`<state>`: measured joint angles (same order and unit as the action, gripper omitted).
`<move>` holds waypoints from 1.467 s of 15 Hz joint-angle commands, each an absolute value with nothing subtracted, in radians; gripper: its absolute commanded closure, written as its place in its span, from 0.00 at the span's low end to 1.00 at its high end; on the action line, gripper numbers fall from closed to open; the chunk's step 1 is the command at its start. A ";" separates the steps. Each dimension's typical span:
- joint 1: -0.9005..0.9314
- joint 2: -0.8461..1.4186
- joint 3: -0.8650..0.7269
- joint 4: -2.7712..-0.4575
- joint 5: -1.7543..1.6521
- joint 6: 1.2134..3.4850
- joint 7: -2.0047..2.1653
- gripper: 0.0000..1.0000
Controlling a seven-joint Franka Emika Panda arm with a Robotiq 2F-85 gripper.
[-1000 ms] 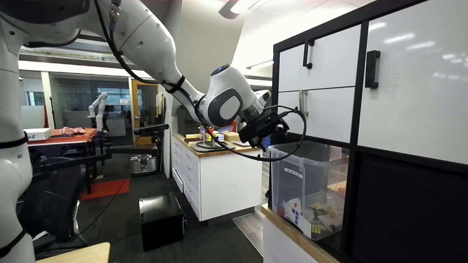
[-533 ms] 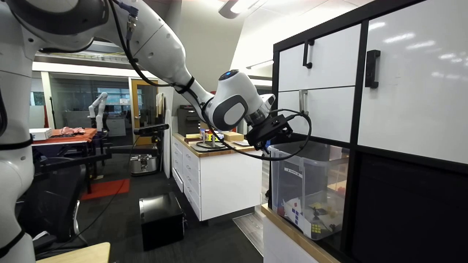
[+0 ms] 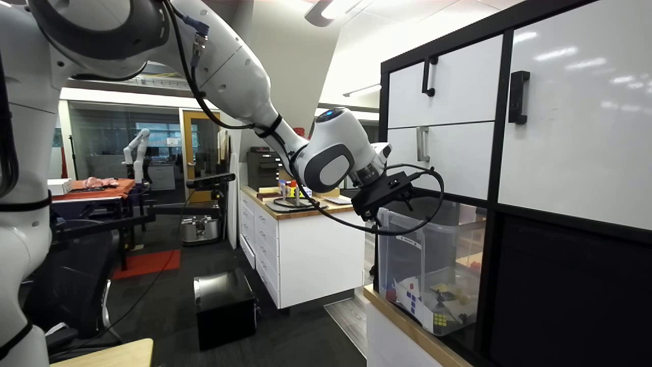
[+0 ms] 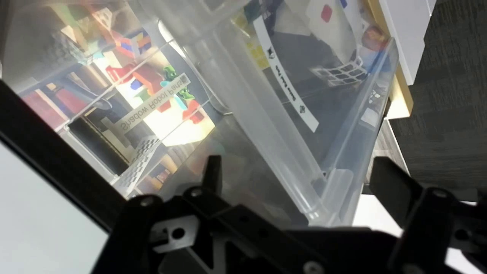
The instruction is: Pull out the clear storage box
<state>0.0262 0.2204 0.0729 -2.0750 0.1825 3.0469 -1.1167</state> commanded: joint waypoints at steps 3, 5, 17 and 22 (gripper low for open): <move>0.000 0.250 0.088 -2.048 0.192 3.015 -1.152 0.00; -0.003 0.253 0.091 -2.048 0.193 3.016 -1.155 0.00; -0.124 0.137 0.214 -2.140 0.300 3.008 -1.292 0.93; -0.169 0.039 0.252 -2.240 0.407 2.976 -1.421 0.95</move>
<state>-0.1213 0.1579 0.2192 -2.1333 0.3306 3.0159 -1.3439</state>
